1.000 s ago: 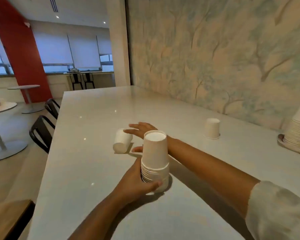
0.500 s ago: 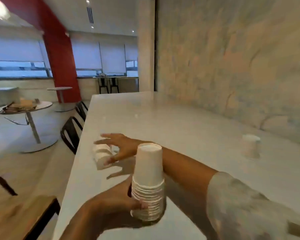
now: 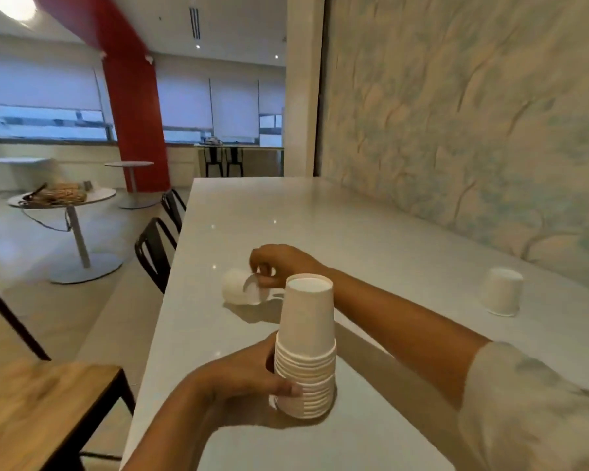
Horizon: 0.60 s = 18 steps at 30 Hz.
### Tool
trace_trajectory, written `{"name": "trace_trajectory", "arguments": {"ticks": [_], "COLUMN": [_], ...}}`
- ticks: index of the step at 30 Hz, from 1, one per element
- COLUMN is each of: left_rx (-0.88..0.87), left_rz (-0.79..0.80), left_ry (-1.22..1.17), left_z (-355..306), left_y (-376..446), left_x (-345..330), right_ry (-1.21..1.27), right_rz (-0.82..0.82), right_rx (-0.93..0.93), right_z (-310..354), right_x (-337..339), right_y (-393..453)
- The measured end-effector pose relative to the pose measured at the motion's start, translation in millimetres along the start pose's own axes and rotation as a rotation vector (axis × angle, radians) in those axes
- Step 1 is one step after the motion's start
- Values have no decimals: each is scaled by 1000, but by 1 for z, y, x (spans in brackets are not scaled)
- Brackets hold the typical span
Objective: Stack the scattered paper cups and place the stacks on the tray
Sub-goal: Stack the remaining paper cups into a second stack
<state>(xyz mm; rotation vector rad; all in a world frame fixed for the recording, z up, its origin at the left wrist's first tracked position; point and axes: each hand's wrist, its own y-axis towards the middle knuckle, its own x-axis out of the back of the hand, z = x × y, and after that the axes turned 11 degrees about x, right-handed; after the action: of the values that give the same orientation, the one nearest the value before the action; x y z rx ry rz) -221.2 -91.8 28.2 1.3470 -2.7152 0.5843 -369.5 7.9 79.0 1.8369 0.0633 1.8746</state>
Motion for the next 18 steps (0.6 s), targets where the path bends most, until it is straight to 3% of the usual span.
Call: {"name": "trace_trajectory", "arguments": {"ticks": [5,9,13,18], "left_rx": [-20,-91,-125,-126], "left_rz": [-35,-224,-460,-526], "left_ry": [-45,-15,116,187], "left_z": [5,13,19,18], "left_y": [2,11,24,28], "left_x": [2,-2,-4,-11], "right_ry": [-29,59,50,47], "right_rz": [-222,-523,-569,-537], "right_rx": [-296,-563,-661,-618], "right_z": [-1,-7,10,50], "right_x": [50,101,139,168], "right_y": [-34,-80,-117,-128]}}
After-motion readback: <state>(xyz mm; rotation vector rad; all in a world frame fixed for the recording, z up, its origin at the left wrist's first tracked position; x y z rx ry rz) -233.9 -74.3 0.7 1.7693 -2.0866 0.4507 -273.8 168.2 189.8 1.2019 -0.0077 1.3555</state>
